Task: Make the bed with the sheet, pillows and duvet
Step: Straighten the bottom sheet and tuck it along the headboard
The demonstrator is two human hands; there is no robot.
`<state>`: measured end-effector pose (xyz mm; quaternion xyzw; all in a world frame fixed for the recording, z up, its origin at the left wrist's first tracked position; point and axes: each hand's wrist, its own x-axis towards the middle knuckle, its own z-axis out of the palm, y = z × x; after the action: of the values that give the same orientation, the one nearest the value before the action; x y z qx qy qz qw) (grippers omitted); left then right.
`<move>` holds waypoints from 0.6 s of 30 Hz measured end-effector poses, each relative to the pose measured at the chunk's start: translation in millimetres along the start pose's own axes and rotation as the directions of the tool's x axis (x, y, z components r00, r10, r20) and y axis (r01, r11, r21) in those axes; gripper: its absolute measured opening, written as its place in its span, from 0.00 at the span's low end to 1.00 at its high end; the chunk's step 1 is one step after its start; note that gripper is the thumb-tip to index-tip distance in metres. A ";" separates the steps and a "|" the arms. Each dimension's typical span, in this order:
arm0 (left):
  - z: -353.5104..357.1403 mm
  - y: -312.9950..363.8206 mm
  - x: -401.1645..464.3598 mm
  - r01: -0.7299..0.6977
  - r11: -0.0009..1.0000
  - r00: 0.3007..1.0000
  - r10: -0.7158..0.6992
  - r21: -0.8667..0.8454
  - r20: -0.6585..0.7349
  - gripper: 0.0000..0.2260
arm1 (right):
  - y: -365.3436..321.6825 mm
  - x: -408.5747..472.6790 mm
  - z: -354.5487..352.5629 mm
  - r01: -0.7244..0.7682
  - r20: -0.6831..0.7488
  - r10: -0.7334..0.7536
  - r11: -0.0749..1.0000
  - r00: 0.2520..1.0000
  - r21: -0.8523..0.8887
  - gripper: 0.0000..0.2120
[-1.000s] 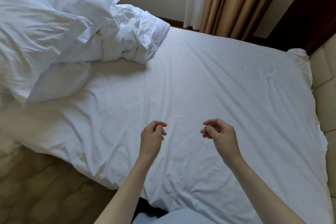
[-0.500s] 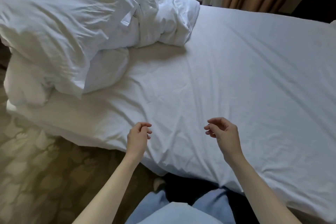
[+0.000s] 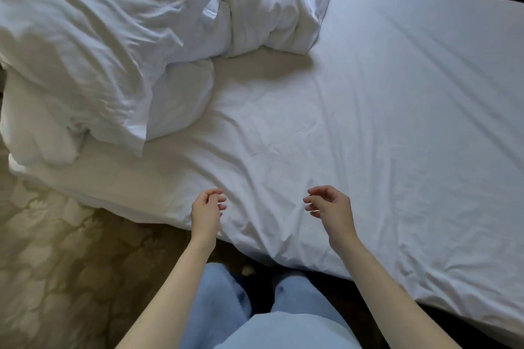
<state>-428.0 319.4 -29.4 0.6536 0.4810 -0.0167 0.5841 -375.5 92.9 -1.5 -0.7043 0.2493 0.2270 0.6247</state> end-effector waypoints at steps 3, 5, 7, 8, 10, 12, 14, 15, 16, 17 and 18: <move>-22.8 -4.7 23.0 0.023 1.000 0.999 -0.023 0.004 -0.041 0.11 | -0.8 9.7 29.0 -0.015 0.021 0.016 0.999 1.000 -0.047 0.06; -43.5 -7.1 41.4 0.039 0.999 0.998 -0.038 0.018 -0.056 0.10 | 2.3 12.6 52.5 -0.033 0.018 0.035 0.998 0.999 -0.060 0.06; -66.7 -7.2 66.0 0.058 0.998 0.997 -0.056 0.030 -0.060 0.09 | 7.9 14.5 80.7 -0.060 -0.005 0.059 0.997 0.998 -0.052 0.06; -79.7 -6.9 79.9 0.065 0.997 0.996 -0.063 0.038 -0.059 0.09 | 11.2 15.0 97.1 -0.075 -0.023 0.074 0.996 0.997 -0.042 0.06; -106.2 -7.7 108.4 0.077 0.995 0.996 -0.074 0.061 -0.043 0.09 | 17.4 15.5 133.5 -0.092 -0.055 0.091 0.996 0.994 -0.018 0.07; -133.8 -9.6 136.4 0.083 0.993 0.996 -0.081 0.088 -0.026 0.09 | 23.7 14.7 173.2 -0.099 -0.085 0.099 0.995 0.991 0.002 0.07; -161.3 -10.8 161.4 0.093 0.988 0.996 -0.094 0.125 0.001 0.09 | 28.0 12.5 211.1 -0.100 -0.123 0.103 0.995 0.987 0.032 0.06; -175.7 -11.8 172.9 0.103 0.986 0.994 -0.105 0.134 0.009 0.09 | 30.2 10.9 229.8 -0.103 -0.133 0.108 0.994 0.985 0.047 0.06; -189.7 -13.8 183.7 0.111 0.983 0.993 -0.114 0.146 0.013 0.09 | 33.2 8.5 246.6 -0.115 -0.143 0.122 0.992 0.982 0.060 0.06; -202.1 -16.4 194.6 0.121 0.979 0.992 -0.126 0.161 0.017 0.10 | 36.4 5.9 261.6 -0.129 -0.155 0.141 0.988 0.978 0.080 0.07; -213.8 -18.3 205.6 0.129 0.977 0.991 -0.134 0.172 0.018 0.10 | 40.0 3.4 275.8 -0.146 -0.160 0.161 0.984 0.974 0.101 0.07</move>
<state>-445.0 608.7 -95.3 0.6674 0.5115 -0.1060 0.5308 -400.5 362.7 -66.5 -0.6711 0.3647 0.2032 0.6126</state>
